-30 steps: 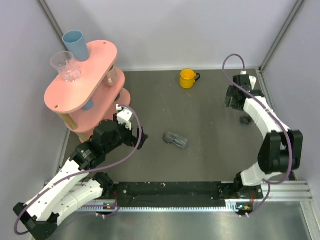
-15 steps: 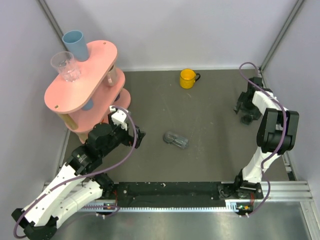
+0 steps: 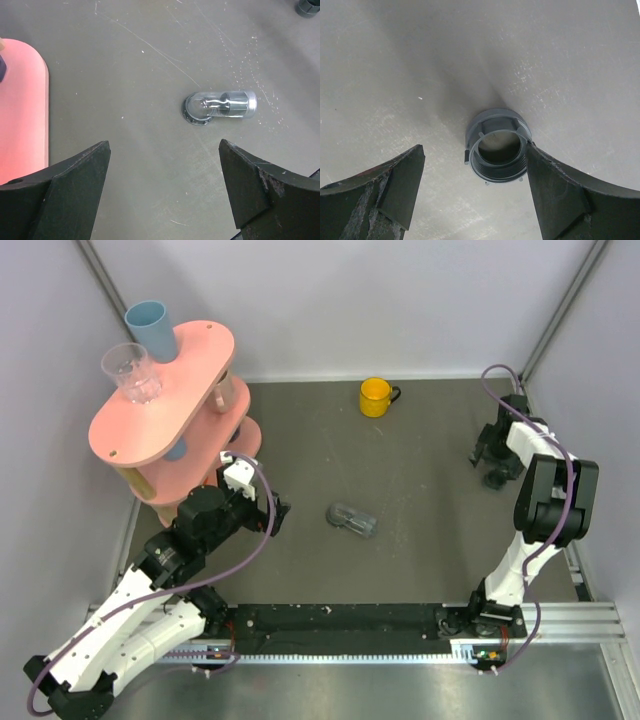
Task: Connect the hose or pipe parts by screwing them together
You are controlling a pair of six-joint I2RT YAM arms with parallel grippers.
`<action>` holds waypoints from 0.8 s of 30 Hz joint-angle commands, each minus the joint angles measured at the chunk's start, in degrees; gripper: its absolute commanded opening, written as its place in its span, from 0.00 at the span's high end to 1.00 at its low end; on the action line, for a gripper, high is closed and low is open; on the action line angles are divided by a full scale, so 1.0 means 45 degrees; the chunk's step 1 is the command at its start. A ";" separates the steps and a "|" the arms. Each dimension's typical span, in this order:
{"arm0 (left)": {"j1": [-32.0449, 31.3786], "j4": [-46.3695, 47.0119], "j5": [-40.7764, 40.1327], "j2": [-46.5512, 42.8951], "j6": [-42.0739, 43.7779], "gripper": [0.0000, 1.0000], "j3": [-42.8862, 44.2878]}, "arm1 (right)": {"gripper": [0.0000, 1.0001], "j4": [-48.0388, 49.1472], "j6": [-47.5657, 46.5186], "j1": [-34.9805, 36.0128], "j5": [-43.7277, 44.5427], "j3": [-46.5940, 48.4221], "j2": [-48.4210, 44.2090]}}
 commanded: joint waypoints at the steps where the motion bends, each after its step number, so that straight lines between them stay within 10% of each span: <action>1: -0.0053 0.0625 -0.0257 0.0073 0.0072 0.06 -0.0088 | 0.19 0.0267 -0.0244 -0.0181 0.0156 0.0325 -0.0375; 24: -0.0053 0.0644 -0.0296 0.0308 -0.0045 0.09 -0.0068 | 0.17 0.0287 -0.0790 -0.1235 -0.1150 0.0150 -0.0221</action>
